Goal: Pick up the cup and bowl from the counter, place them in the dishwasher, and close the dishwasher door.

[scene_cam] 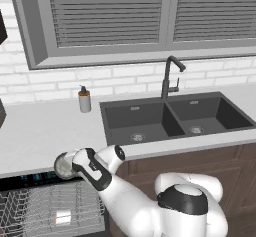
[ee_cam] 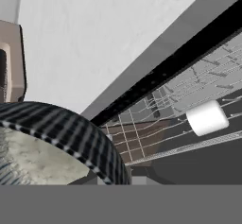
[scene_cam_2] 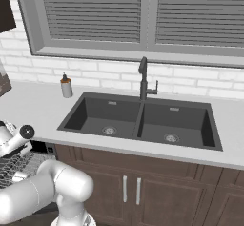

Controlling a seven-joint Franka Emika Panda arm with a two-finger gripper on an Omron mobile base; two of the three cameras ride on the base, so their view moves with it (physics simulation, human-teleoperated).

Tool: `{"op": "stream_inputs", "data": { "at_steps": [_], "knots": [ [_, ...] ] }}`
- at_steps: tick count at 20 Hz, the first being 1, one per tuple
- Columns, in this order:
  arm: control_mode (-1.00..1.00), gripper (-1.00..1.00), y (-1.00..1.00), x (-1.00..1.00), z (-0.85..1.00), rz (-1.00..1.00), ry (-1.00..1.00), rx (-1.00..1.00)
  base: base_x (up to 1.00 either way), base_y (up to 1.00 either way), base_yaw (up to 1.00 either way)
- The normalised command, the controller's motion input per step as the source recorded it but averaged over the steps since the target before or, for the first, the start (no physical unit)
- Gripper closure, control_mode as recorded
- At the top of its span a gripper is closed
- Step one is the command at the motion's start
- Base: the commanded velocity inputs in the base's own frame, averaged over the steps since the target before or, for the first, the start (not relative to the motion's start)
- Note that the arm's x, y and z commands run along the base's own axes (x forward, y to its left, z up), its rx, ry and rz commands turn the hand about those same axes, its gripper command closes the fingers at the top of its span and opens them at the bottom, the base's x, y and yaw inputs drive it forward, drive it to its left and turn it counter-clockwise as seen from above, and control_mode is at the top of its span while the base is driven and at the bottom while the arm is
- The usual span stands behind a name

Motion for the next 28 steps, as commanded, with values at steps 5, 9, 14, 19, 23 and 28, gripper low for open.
{"op": "stream_inputs", "data": {
  "at_steps": [5,9,14,19,23,28],
  "knots": [
    [-1.0,1.0,-0.02,-0.7,-0.51,-0.1,0.0,-0.01,0.0,0.0,0.0],
    [-1.0,1.0,0.0,-0.53,-0.4,-0.18,0.04,-0.05,0.0,0.0,0.0],
    [-1.0,1.0,0.0,-0.19,-0.12,-0.2,0.01,-0.02,0.0,0.0,0.0],
    [-1.0,1.0,0.0,-0.21,0.05,-0.14,0.1,-0.07,0.0,0.0,0.0],
    [-1.0,1.0,0.01,-0.06,0.05,-0.06,0.39,-0.2,0.0,0.0,0.0],
    [-1.0,1.0,0.01,0.0,0.0,-0.04,0.3,-0.11,0.0,0.0,0.0]
  ]
}}
